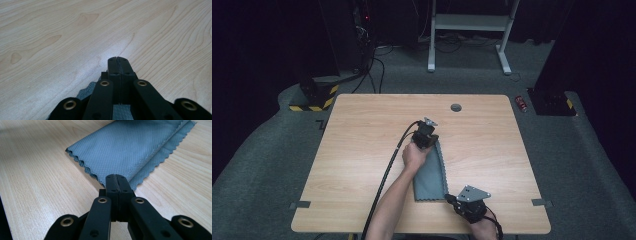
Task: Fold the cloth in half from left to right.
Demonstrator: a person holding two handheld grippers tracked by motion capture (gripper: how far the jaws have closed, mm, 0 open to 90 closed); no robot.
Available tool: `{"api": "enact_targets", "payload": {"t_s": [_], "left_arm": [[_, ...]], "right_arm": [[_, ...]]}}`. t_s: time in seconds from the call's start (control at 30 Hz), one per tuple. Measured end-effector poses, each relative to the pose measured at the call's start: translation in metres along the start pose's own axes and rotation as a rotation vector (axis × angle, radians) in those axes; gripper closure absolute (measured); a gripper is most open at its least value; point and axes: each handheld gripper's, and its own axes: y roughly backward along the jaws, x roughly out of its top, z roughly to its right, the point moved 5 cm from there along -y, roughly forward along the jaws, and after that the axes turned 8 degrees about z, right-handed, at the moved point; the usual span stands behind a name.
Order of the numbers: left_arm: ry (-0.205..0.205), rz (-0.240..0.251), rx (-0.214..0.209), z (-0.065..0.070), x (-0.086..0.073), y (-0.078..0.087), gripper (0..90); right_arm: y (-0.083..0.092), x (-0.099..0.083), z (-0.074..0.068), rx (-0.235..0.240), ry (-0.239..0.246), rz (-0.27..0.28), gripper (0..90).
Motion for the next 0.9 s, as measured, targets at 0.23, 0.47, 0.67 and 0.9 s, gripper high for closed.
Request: {"api": "enact_targets", "payload": {"t_s": [0.23,0.47,0.67,0.9], "left_arm": [[0.012,-0.001,-0.011,0.0,-0.001,-0.002,85.8],[0.029,0.048,0.055,-0.006,0.0,0.021,53.2],[0.067,0.083,0.065,-0.016,-0.016,0.06,48.9],[0.089,0.07,0.047,-0.008,-0.054,0.094,47.3]], "right_arm": [[0.0,-0.001,0.001,0.0,-0.005,-0.007,88.2],[0.008,0.005,0.012,-0.044,-0.02,0.025,77.4],[0.004,0.024,0.024,-0.06,0.021,0.027,76.2],[-0.024,0.031,0.023,-0.017,0.055,-0.031,73.9]]}}
